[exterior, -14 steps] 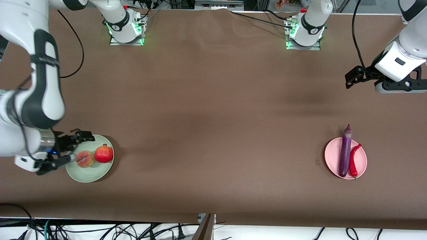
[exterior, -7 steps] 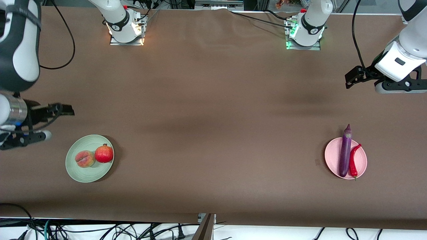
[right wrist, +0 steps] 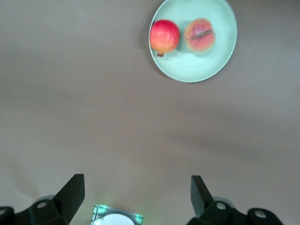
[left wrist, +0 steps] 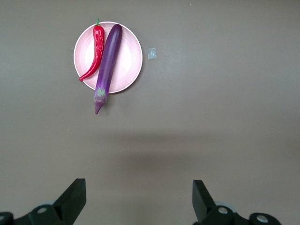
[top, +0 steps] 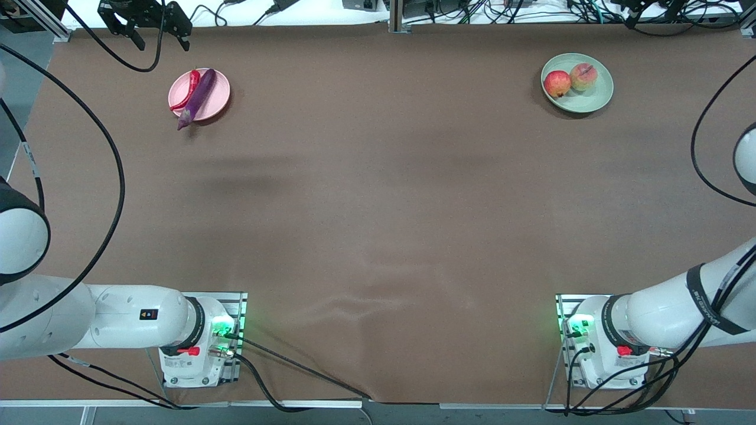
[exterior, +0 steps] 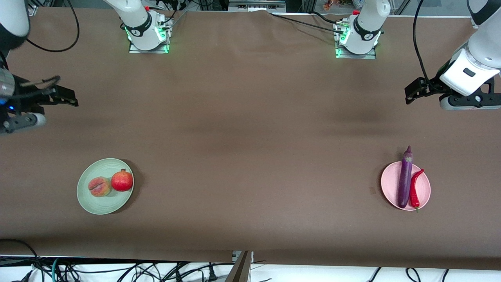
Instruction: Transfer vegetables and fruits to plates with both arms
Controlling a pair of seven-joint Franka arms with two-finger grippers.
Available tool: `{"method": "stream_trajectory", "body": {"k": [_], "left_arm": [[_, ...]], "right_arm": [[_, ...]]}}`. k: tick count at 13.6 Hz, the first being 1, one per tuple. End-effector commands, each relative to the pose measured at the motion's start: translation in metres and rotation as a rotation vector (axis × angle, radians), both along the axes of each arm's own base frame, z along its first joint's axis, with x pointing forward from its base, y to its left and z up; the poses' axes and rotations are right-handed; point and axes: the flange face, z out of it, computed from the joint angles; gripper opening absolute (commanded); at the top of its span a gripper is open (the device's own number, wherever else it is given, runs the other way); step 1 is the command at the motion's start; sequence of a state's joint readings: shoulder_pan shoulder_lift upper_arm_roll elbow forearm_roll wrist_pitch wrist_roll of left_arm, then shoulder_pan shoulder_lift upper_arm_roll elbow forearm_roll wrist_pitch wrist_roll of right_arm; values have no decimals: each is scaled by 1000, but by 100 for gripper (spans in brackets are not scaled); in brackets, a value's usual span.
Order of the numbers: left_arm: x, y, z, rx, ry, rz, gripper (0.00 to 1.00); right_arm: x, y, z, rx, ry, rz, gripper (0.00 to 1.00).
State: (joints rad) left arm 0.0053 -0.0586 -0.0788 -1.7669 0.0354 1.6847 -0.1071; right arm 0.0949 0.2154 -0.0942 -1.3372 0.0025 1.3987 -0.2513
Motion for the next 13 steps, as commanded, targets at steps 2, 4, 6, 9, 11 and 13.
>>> {"method": "stream_trajectory", "body": {"k": [2,4,6,9,11,13], "left_arm": [[1,-1,4,-11,2,-6,100],[1,-1,4,-11,2,-6,100],[1,-1,4,-11,2,-6,100],[1,-1,4,-11,2,-6,100],[1,-1,4,-11,2,-6,100],[0,-2,4,-11,2,-7,100]], "right_arm": [[-25,-12,7,-7,-63,-8,100],[-38,-14,0,-13,-39,-46,100],[-44,-7,-1,-26,-21,-153,100],[-44,0,-1,-31,-5,-165,100],[-36,4,6,-31,-23,-155,100],[-36,3,8,-31,-28,-156,100]]}}
